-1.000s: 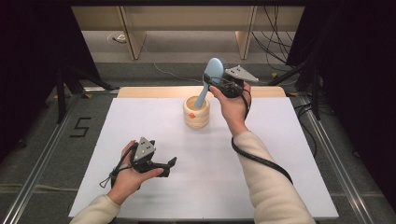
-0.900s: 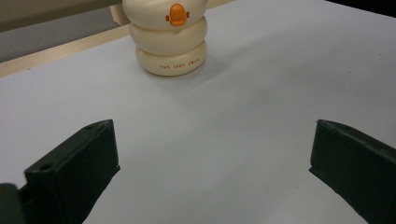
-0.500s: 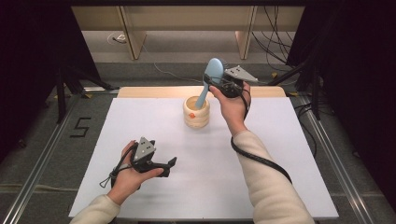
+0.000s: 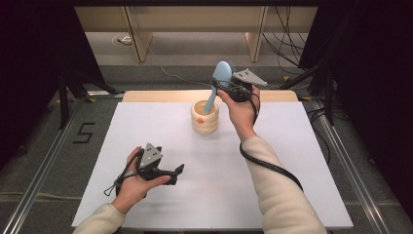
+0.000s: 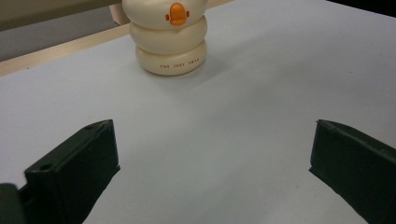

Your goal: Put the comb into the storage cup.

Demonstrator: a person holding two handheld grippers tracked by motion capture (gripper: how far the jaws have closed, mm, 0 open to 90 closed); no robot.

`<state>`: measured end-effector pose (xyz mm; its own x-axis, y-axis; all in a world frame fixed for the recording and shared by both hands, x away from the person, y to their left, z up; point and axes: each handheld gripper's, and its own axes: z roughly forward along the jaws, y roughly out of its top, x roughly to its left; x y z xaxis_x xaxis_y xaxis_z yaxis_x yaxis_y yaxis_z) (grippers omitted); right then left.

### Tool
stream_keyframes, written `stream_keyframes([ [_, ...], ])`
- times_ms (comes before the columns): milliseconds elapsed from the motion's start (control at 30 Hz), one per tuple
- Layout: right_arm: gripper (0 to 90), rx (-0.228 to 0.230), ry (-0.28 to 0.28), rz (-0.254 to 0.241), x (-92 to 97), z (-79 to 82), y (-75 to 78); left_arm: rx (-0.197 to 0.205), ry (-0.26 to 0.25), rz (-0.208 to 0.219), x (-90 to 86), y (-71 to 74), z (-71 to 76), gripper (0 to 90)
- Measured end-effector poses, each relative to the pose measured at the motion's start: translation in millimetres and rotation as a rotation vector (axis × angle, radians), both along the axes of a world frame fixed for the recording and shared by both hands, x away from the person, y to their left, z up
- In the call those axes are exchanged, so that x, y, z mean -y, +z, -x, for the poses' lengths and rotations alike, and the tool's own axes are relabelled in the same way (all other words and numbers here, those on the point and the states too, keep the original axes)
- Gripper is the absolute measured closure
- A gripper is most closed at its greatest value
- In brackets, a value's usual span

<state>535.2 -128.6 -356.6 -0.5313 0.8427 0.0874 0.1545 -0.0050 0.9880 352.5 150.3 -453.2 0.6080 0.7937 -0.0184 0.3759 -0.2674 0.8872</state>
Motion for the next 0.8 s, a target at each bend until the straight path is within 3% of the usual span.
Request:
stream_keyframes([
  [800,50.0,-0.032,-0.012,0.019,-3.5,-7.5,-13.3,-0.006,-0.001,0.001,-0.3,-0.5,-0.5,0.2],
])
